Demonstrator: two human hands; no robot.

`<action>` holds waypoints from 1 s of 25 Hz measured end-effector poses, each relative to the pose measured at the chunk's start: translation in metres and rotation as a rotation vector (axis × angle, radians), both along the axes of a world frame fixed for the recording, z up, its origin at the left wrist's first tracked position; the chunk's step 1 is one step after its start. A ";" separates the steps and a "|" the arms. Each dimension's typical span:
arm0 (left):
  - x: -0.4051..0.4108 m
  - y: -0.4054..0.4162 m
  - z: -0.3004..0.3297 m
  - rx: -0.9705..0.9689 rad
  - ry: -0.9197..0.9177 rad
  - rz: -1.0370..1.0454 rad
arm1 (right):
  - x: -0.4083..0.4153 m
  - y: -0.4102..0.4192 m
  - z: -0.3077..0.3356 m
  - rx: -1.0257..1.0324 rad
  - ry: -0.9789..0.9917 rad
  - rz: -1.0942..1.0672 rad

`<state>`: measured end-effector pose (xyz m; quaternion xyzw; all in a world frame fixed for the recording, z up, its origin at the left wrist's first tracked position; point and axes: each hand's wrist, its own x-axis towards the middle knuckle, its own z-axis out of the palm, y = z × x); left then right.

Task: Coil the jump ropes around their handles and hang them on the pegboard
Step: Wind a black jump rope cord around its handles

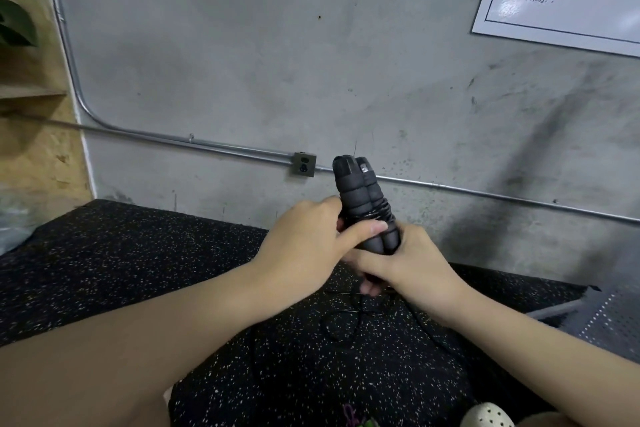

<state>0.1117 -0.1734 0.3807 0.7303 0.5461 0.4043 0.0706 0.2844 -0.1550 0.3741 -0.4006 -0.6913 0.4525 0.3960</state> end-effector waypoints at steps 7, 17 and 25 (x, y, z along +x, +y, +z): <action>-0.015 0.003 -0.006 -0.043 -0.146 -0.289 | 0.011 -0.006 0.008 -0.415 0.192 0.426; -0.004 -0.009 0.004 -0.079 0.014 0.058 | 0.005 0.009 -0.005 0.083 0.011 0.016; 0.012 -0.016 0.004 -0.056 -0.187 0.075 | -0.021 0.010 -0.012 0.435 -0.271 -0.191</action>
